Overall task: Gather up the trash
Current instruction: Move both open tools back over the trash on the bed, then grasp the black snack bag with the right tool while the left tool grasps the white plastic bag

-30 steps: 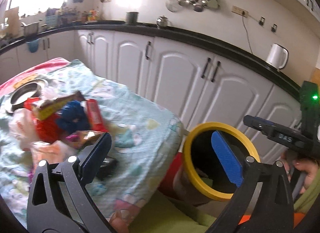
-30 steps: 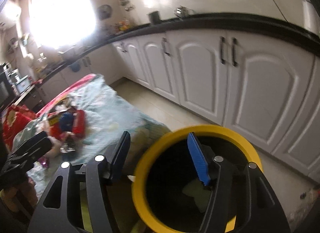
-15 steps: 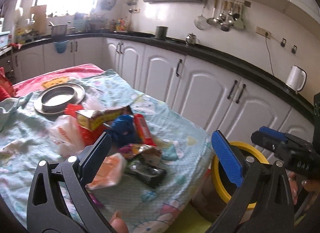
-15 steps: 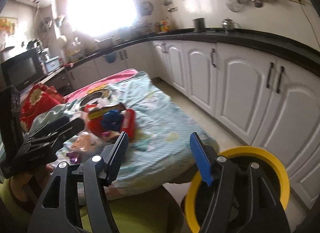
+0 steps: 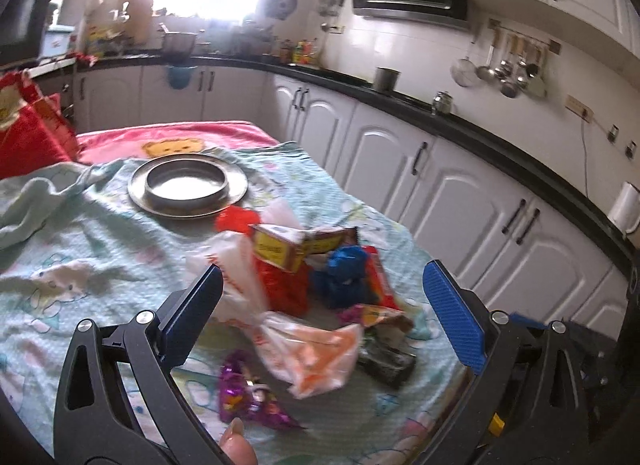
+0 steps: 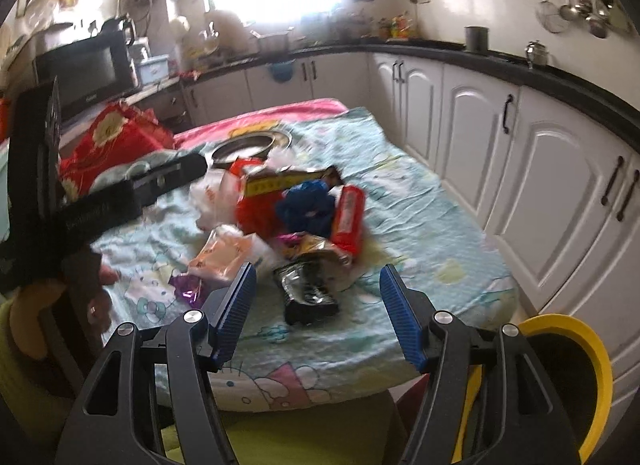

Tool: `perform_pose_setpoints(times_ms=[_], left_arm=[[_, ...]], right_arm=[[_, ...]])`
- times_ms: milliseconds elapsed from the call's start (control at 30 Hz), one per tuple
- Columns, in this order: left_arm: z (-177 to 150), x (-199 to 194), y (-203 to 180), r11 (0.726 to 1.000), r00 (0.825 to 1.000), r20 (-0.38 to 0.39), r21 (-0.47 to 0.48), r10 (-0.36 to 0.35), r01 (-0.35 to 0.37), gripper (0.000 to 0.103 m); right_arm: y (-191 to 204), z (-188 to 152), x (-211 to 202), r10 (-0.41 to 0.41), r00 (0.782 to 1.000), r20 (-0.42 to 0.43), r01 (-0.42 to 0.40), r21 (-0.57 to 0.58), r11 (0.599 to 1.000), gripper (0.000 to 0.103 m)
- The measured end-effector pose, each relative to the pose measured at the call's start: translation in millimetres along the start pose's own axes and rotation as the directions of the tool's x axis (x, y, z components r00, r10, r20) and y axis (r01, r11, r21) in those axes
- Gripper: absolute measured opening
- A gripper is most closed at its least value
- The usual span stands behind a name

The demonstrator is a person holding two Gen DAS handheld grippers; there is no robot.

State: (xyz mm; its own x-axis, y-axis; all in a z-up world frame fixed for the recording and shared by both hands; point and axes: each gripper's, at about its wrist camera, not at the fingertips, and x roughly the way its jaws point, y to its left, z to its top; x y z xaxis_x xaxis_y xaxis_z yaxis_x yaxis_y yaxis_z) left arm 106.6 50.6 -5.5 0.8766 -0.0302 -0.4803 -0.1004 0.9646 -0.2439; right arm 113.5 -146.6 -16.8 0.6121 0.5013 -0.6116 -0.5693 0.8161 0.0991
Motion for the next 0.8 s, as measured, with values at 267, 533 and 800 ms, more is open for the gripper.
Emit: perform_pose_setpoints(times_ms=[267,533,800], left_arm=[[0,14,35,0.996,0.998,-0.038,-0.074,0.047,-0.050,0.092],[-9,41,73,0.976,0.990,-0.134,-0.207,0.034,-0.061,0.092],[-18,67,102,0.936,0.981,-0.192,-0.350,-0.032,-0.038,0.092]], right_arm=[[12,-7,40,0.009,0.996,-0.088,-0.014,-0.059,0.998,0.062],[13,-13,78,0.009,0.986,-0.167,-0.024,-0.088,0.996,0.062],[8,-20,98,0.010,0.976,-0.217,-0.024,-0.066,0.998,0.050]])
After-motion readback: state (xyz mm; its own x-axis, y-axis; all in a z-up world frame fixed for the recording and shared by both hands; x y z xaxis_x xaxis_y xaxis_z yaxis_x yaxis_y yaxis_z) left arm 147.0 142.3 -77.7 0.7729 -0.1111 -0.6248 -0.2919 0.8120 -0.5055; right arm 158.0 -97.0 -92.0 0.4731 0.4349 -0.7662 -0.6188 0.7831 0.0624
